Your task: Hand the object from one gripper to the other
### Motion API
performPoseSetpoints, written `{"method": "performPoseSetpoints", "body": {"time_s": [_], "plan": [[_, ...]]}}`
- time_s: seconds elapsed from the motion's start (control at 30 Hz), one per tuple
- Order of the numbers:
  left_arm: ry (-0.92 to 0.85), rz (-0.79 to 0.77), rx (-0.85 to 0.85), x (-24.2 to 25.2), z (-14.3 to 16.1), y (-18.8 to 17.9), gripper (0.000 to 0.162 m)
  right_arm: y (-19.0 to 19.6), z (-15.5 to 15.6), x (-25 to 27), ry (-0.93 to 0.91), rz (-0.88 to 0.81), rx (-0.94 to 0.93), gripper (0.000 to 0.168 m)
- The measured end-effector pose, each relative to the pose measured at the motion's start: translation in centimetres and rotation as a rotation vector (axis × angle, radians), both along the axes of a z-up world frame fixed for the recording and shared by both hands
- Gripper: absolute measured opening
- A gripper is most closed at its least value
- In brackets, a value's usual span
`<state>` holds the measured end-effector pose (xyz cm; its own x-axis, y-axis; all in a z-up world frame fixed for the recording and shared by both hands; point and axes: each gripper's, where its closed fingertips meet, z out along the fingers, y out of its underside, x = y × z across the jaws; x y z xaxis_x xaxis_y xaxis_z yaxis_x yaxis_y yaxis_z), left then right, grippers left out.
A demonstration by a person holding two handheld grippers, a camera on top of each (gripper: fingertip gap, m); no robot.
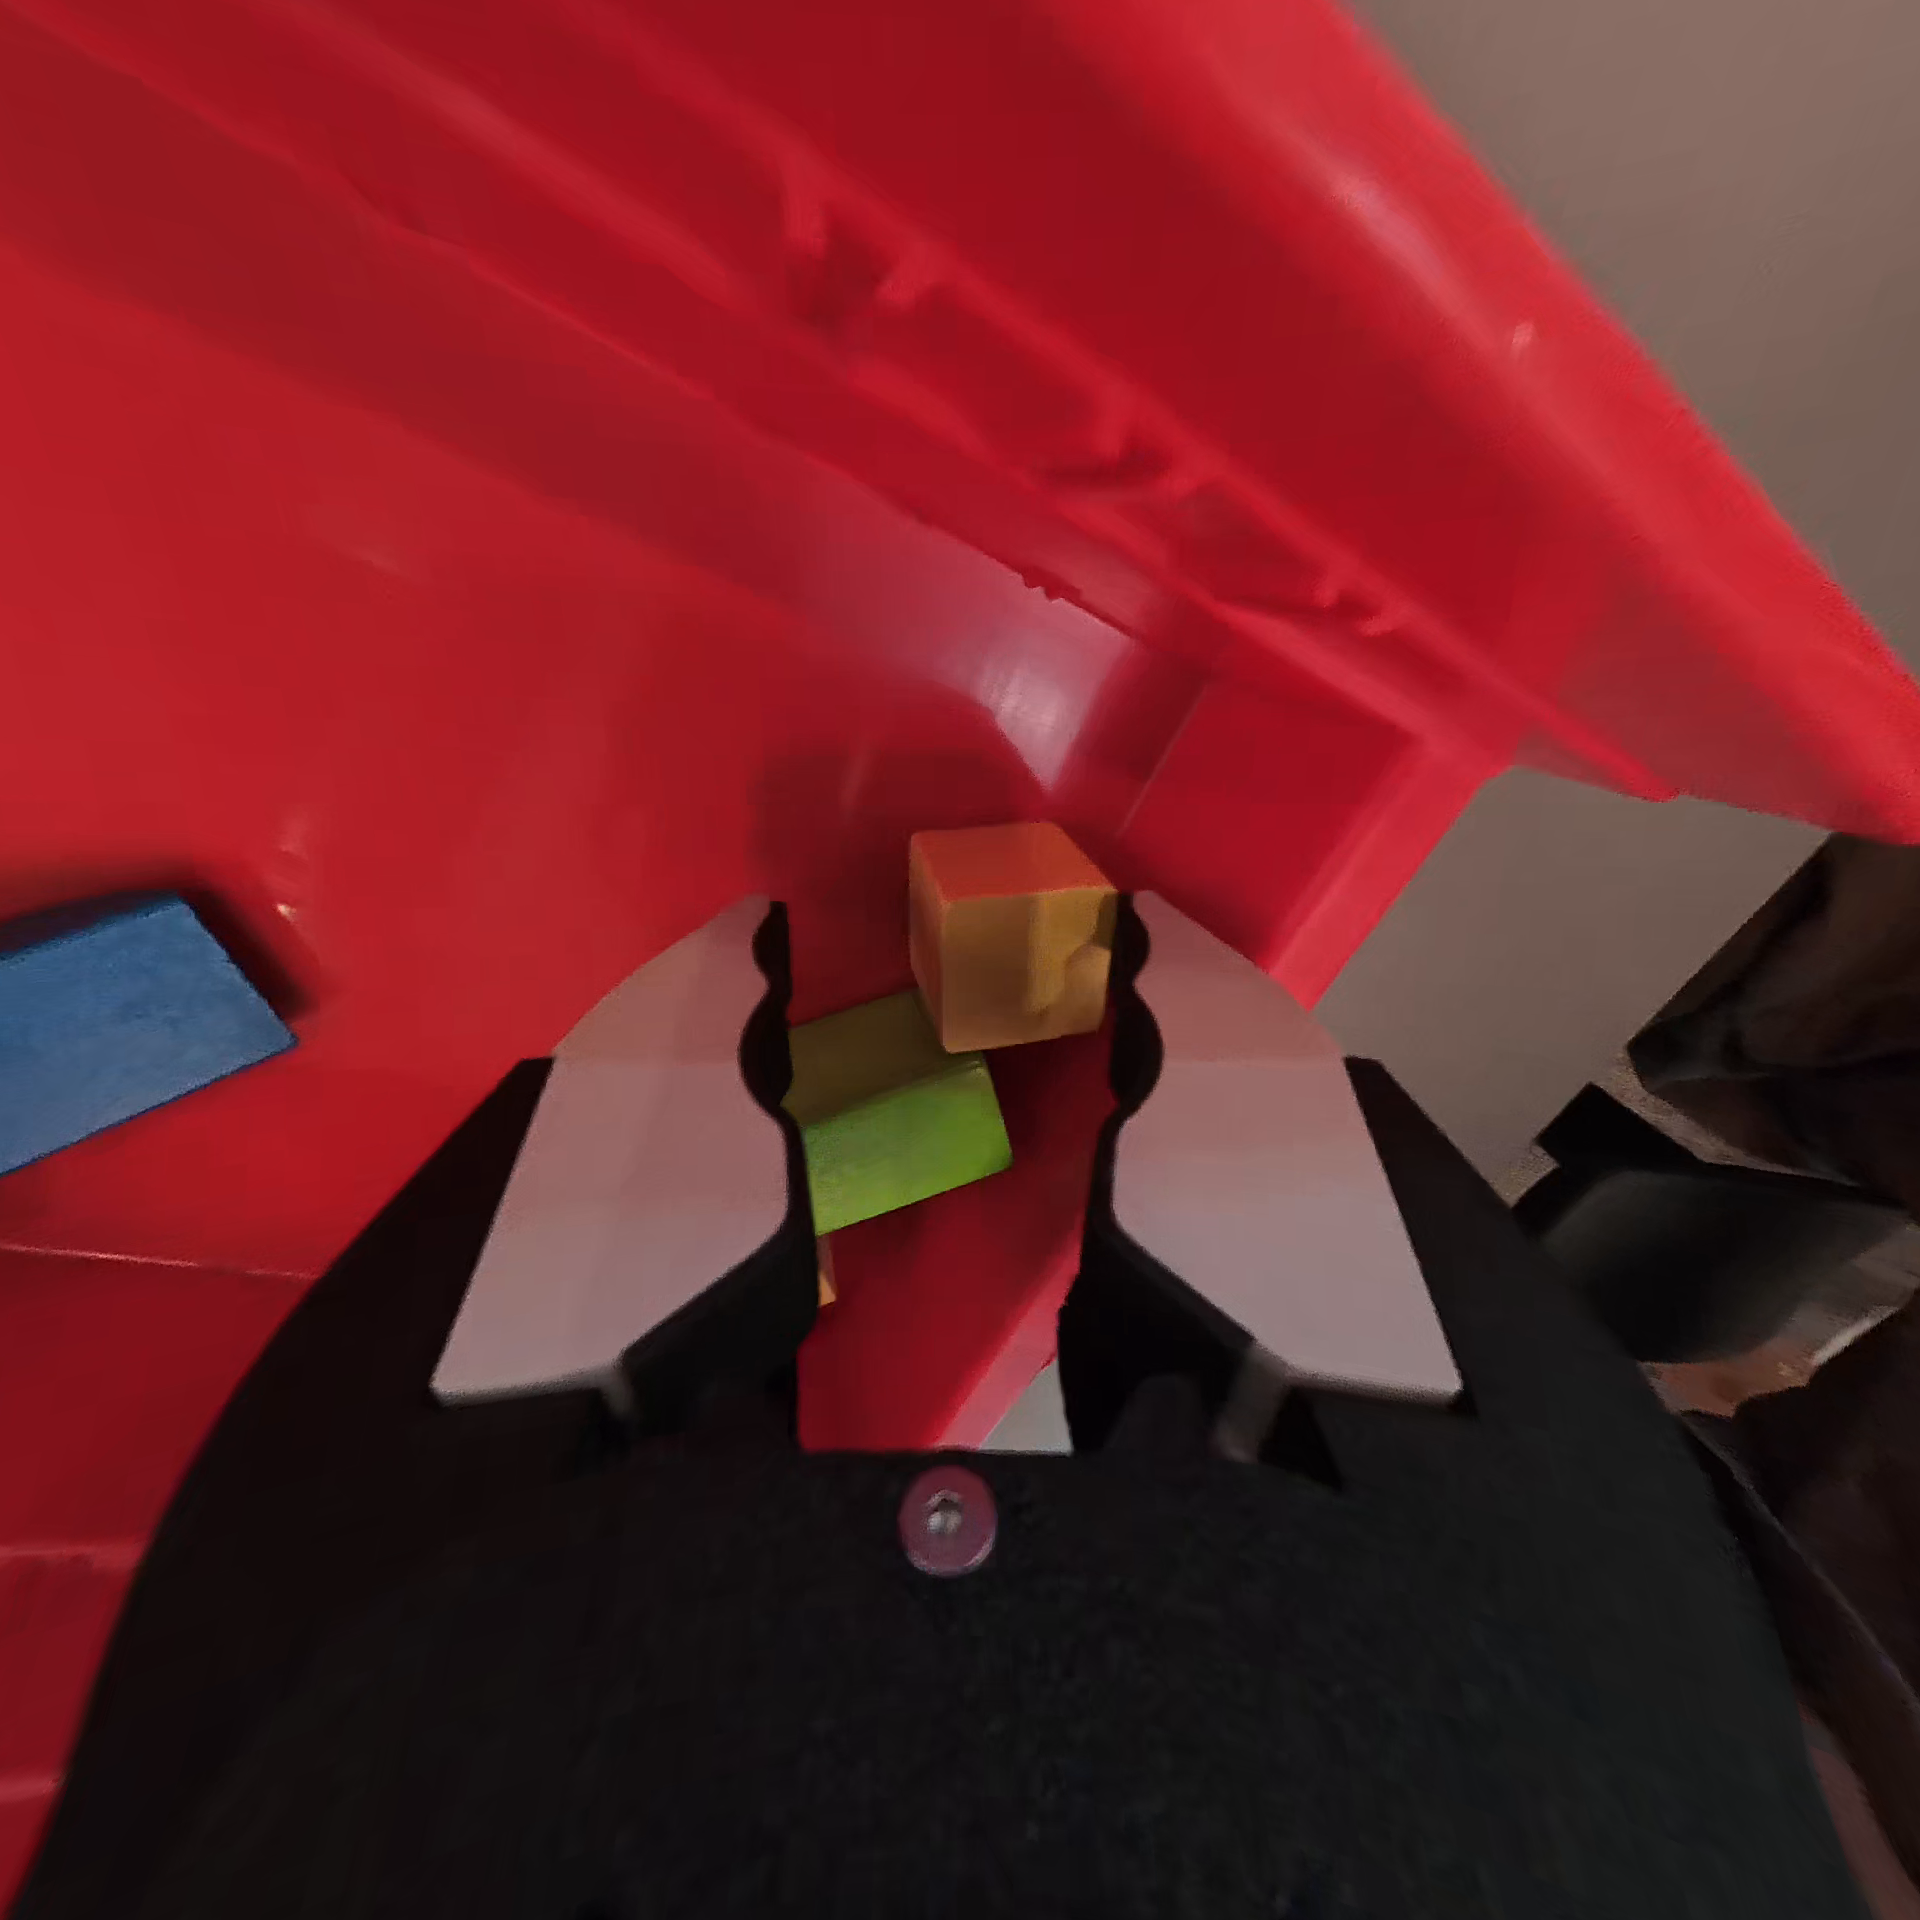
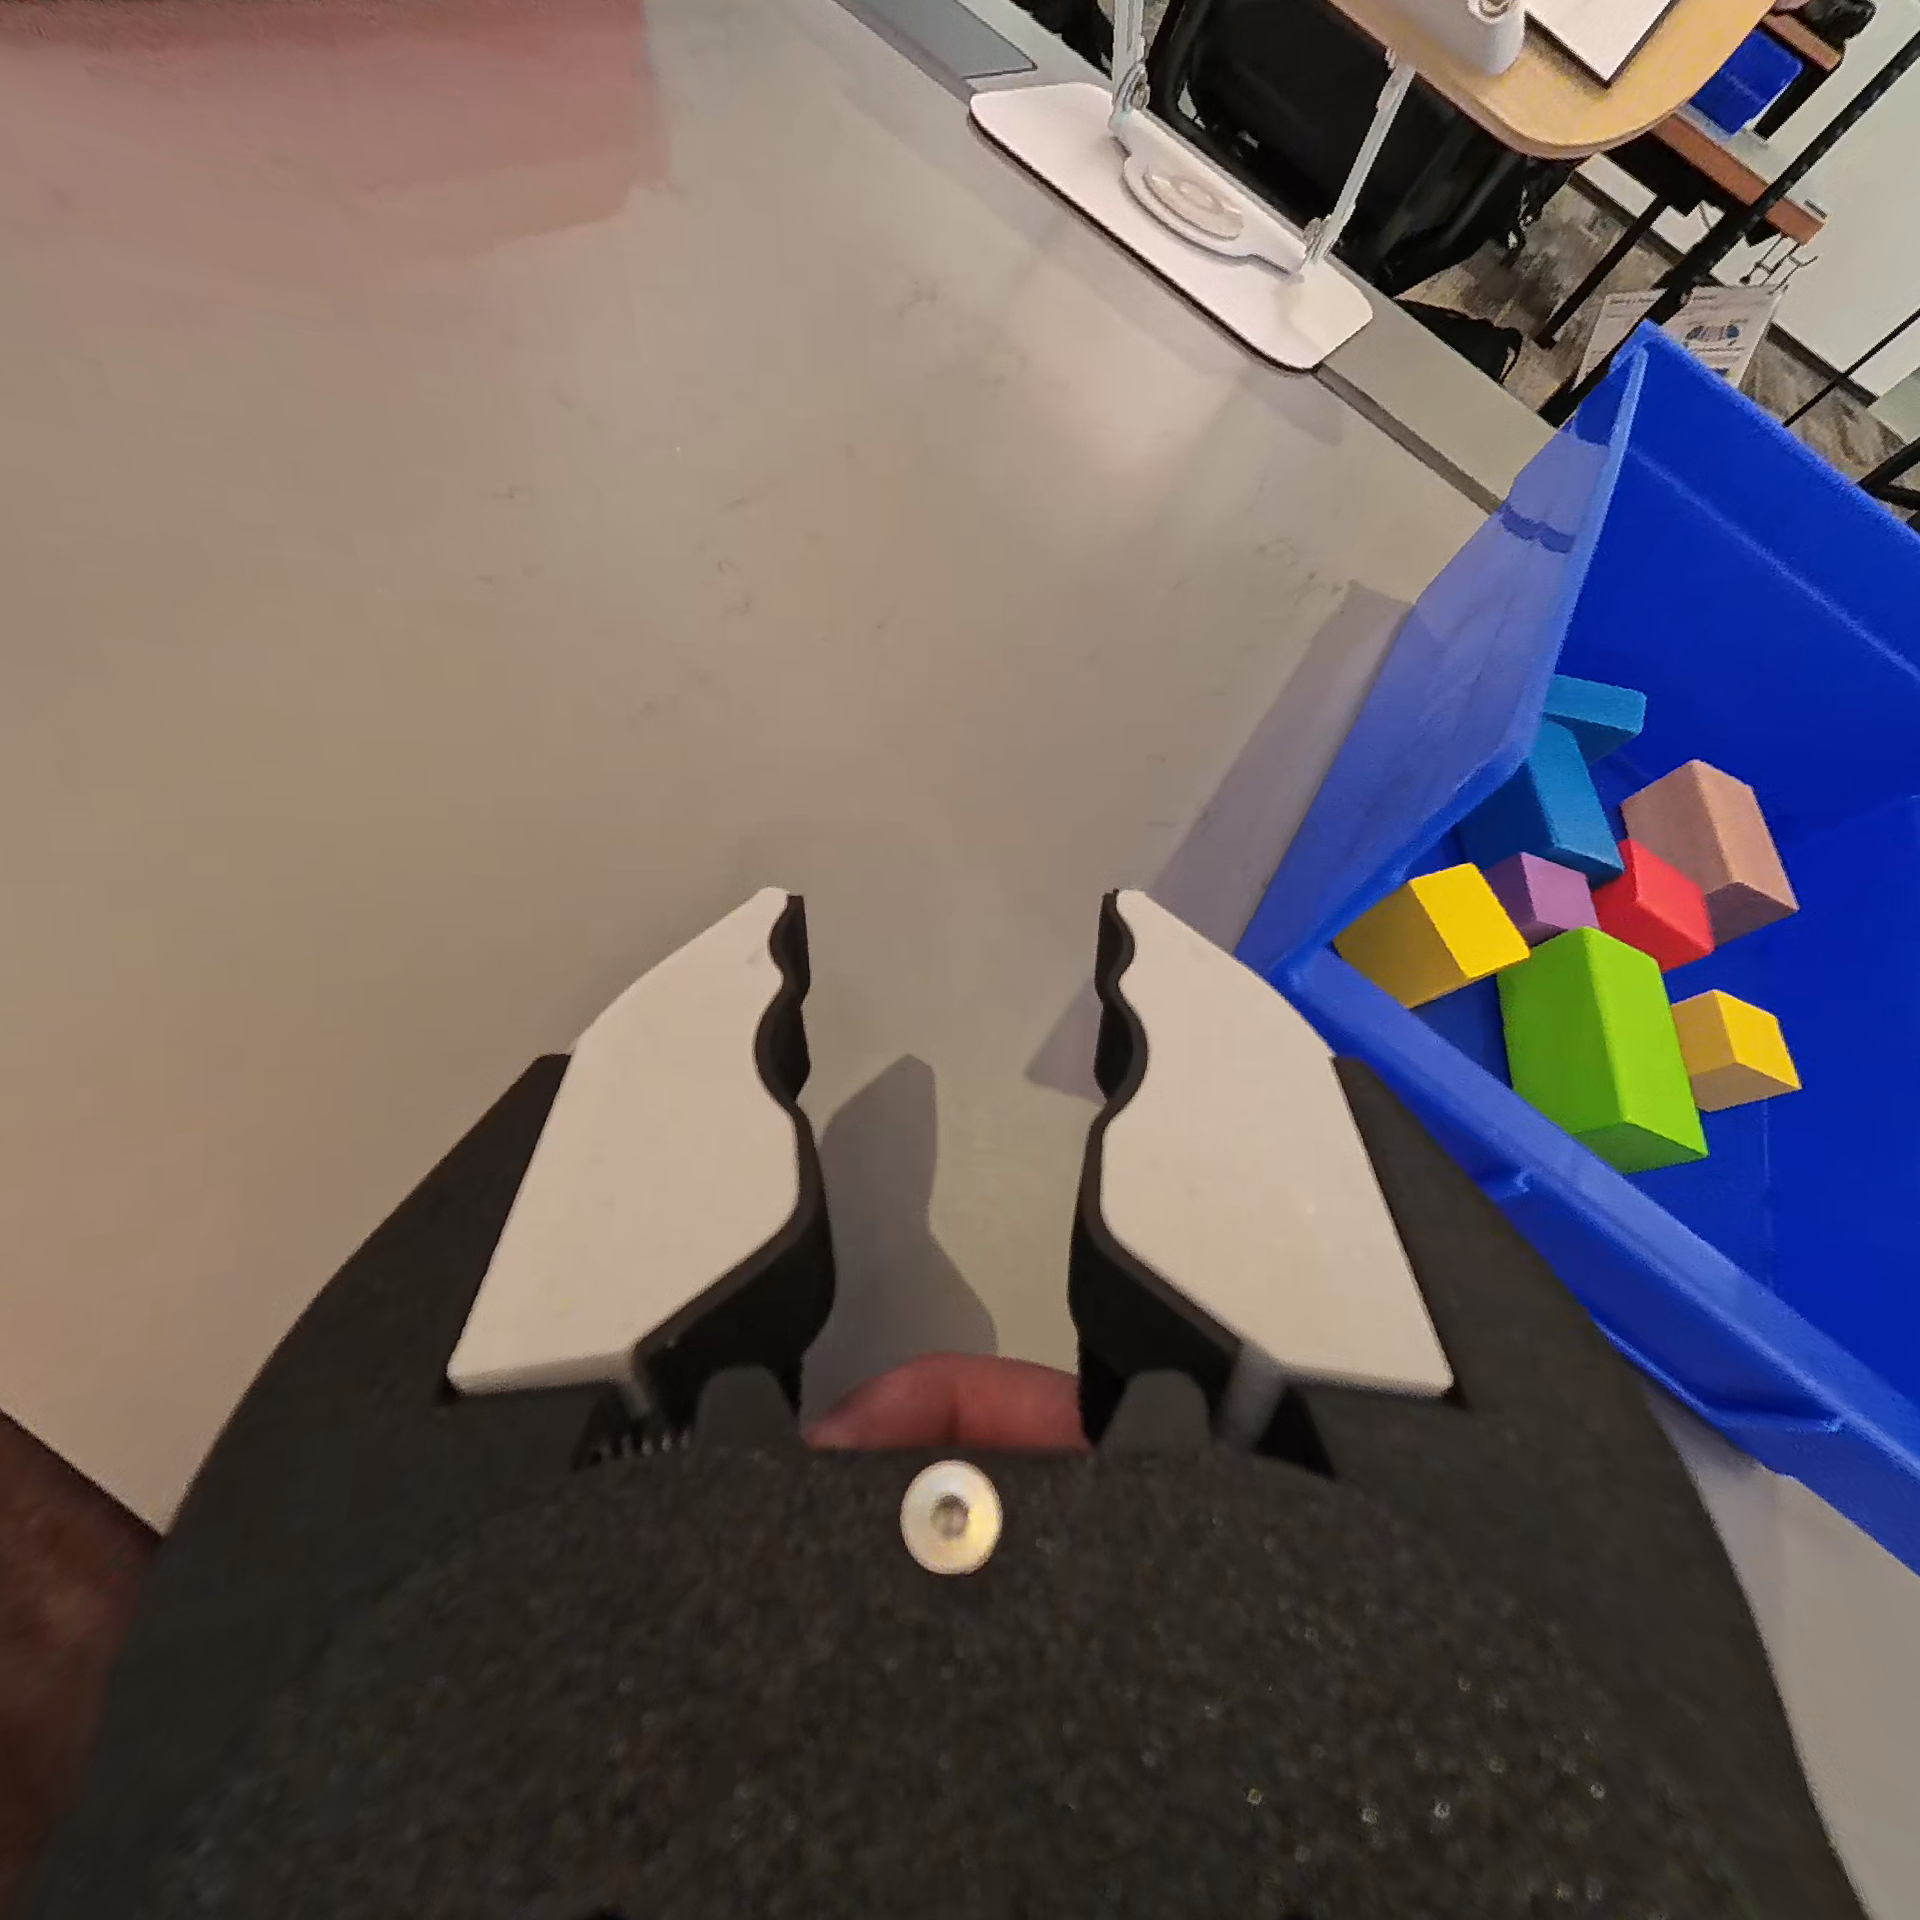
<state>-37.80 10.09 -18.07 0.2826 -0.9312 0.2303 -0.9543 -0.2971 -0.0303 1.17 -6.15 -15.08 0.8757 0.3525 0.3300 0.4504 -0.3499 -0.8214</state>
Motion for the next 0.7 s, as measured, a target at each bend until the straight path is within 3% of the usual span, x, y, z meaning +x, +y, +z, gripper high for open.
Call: {"method": "performPoseSetpoints", "body": {"time_s": [0.07, 0.17, 0.37, 0.53, 0.6, 0.7], "plan": [[0.008, 0.022, 0.014, -0.2, 0.0, 0.5, 0.060, 0.0, 0.0, 0.1, -0.001, -0.002, -0.001, 0.053], [-0.009, 0.018, 0.087, -0.2, 0.3, 1.6, 0.033, 0.0, 0.0, 0.2, -0.005, -0.004, -0.002, 0.053], [0.076, -0.021, 0.192, -1.2, -1.3, 2.1, 0.035, -0.1, -0.2, 0.2, -0.021, -0.002, -0.006, 0.053], [0.089, 0.020, 0.284, -1.6, -1.0, 3.7, 0.034, -0.2, -0.1, 0.0, -0.030, 0.001, -0.004, 0.053], [-0.005, 0.054, 0.286, -1.0, 0.2, 3.9, 0.034, -0.1, -0.1, 0.1, -0.034, -0.003, 0.001, 0.053], [-0.314, 0.139, 0.219, 1.6, 4.3, 3.2, 0.034, 0.1, 0.5, -0.4, 0.022, 0.007, 0.005, 0.053]]}}
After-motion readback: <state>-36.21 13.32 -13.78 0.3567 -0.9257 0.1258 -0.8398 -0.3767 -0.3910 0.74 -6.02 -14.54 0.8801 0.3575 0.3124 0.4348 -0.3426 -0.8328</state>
